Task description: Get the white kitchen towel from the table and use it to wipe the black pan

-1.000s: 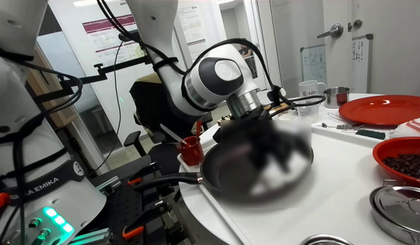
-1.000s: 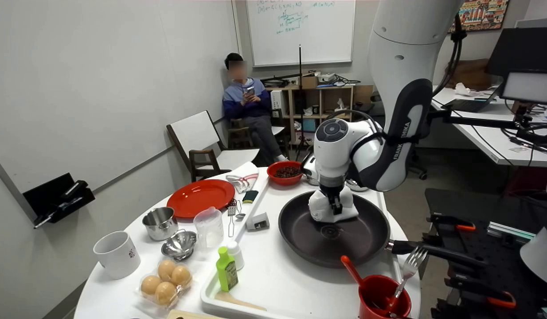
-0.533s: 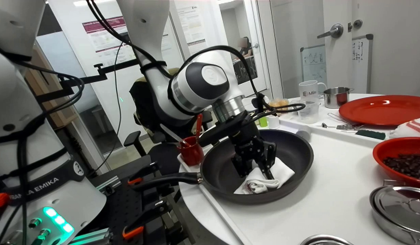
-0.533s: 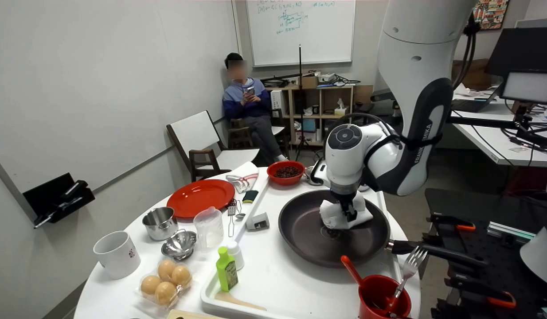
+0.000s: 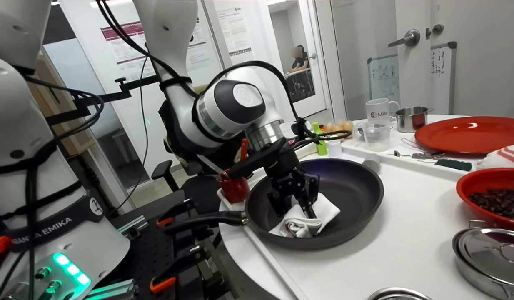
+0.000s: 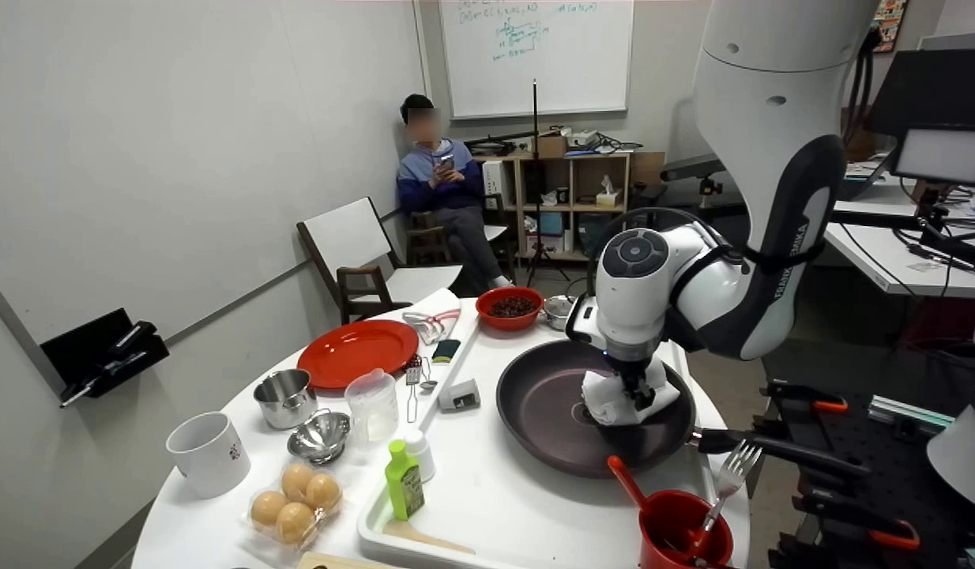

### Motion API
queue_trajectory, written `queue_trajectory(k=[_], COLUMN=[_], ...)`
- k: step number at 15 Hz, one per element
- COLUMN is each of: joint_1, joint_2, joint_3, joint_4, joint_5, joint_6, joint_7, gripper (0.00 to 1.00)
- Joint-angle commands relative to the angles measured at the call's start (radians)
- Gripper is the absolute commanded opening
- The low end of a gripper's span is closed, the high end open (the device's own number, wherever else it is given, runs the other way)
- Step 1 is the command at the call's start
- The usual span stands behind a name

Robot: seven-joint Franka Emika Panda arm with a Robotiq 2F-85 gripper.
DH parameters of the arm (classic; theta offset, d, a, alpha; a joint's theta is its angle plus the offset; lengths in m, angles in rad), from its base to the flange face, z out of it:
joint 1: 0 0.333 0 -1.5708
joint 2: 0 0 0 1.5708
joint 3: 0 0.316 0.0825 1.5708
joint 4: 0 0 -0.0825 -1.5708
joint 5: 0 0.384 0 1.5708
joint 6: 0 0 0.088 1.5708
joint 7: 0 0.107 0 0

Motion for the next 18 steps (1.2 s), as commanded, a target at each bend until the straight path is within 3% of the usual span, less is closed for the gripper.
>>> queue_trajectory(k=[1,9,18], joint_1=[0.036,0.121,0.168], joint_2=[-0.043,-0.052,-0.035], joint_3=[-0.010,-0.010,0.007], joint_4=[-0.056,-0.100,-0.047], joint_5=[-0.019,-0.027,0.000], joint_6=[0.024,0.059,0.087], joint_7=[-0.004,-0.010,-0.002], gripper=[0.10,0.10,0.10])
